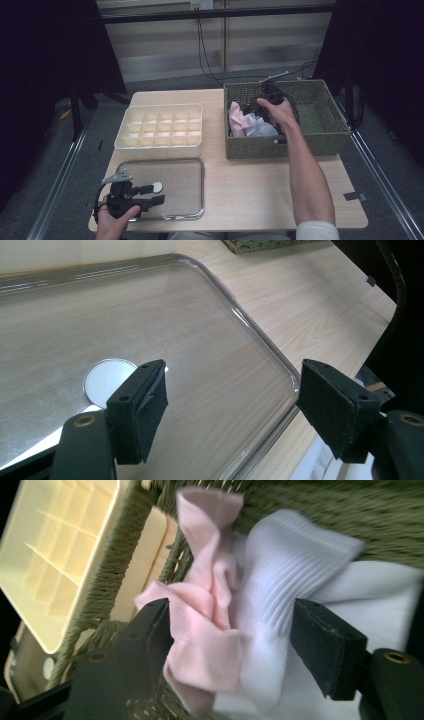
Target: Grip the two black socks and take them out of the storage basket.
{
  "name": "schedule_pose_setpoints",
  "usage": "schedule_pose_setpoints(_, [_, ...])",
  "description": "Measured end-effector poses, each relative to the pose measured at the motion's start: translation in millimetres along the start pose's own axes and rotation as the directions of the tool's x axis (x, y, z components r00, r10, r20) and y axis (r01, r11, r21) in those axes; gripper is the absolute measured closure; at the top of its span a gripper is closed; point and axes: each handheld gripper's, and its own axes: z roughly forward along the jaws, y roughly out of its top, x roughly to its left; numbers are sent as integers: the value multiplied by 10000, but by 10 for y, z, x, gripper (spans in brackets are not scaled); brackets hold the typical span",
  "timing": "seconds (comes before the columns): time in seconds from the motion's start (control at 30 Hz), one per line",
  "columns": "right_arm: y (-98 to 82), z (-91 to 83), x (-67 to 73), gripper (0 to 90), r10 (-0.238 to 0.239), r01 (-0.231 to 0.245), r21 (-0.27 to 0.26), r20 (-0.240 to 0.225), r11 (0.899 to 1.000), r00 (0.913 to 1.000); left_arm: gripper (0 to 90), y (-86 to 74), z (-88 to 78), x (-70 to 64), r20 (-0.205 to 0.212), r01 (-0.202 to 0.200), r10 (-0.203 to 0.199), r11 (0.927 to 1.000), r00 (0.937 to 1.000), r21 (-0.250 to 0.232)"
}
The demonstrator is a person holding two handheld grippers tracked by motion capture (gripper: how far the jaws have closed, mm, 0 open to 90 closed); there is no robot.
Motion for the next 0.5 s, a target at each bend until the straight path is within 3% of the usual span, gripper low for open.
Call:
schedule_pose_setpoints(0.13, [-53, -255, -126, 306, 195, -179, -591, 254, 9981, 9995, 276, 10, 3, -10, -27, 12, -12, 10000, 10000, -18])
schedule_pose_setpoints(0.2, [-82, -336, -230, 392, 331, -301, -662, 456, 9974, 9984, 275, 12, 2, -16, -54, 38, -39, 10000, 10000, -54])
schedule_pose_setpoints(0.33, [-164, -376, -439, 475, 667, -662, -83, 1483, 9978, 9867, 275, 13, 8, -7, -41, 18, -18, 10000, 10000, -3])
schedule_pose_setpoints(0.43, [-215, -279, -533, 448, 791, -887, 553, 1574, 9945, 9844, 275, 17, 23, 5, -39, 62, -62, 10000, 10000, 28])
schedule_pose_setpoints(0.5, [-196, -237, -531, 445, 665, -793, 664, 1768, 9946, 9820, 275, 20, 24, 5, -36, 31, -30, 10000, 10000, 55])
